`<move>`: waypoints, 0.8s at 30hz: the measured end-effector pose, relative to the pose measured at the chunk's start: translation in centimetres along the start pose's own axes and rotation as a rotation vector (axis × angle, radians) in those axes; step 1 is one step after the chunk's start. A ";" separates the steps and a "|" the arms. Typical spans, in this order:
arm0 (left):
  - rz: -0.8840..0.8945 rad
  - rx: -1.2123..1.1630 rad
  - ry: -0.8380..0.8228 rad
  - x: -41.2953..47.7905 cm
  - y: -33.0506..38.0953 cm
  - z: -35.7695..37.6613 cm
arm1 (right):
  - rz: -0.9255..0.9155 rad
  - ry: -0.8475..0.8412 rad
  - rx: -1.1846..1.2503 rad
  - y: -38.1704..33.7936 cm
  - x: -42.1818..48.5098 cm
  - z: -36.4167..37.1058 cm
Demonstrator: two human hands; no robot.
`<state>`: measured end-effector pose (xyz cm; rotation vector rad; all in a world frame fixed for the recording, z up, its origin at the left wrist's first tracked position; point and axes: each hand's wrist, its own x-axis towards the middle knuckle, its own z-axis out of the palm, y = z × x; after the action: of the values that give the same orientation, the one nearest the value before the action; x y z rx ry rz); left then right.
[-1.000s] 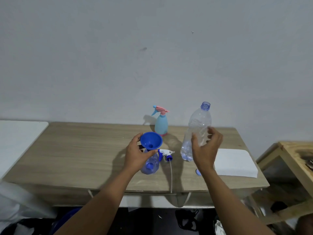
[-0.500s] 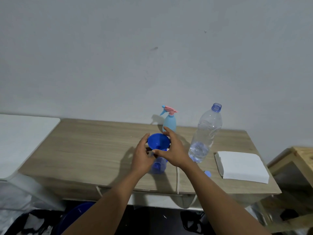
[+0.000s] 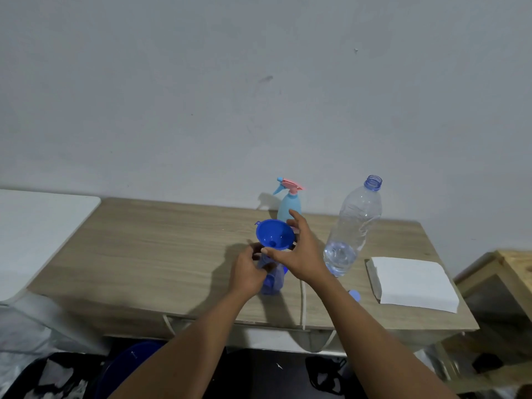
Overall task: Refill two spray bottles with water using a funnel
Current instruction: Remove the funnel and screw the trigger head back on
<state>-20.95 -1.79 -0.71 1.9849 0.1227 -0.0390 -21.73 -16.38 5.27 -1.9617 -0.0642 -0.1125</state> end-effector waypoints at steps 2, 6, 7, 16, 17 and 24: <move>-0.003 0.018 -0.007 0.0 -0.2 0.0 | 0.028 0.004 0.017 -0.2 0.0 -0.3; -0.005 0.018 -0.010 -0.1 -0.5 0.2 | -0.012 0.014 -0.065 -0.5 -0.1 -0.3; -0.002 0.018 -0.001 -0.1 -0.4 0.2 | -0.015 0.029 -0.072 -0.5 -0.2 -0.2; 0.033 0.036 0.078 0.3 -0.6 -1.2 | 0.117 0.248 0.253 0.0 -0.1 -1.2; 0.025 0.021 0.087 0.5 -0.7 -1.7 | 0.135 0.253 0.270 0.4 -0.3 -1.5; 0.009 0.033 0.157 1.4 -2.1 -4.4 | 0.296 0.059 0.013 5.8 -2.7 0.1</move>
<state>-19.90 3.19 -0.91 2.0202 0.2158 0.1212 -23.87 -18.45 -0.44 -1.9318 0.2626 0.0246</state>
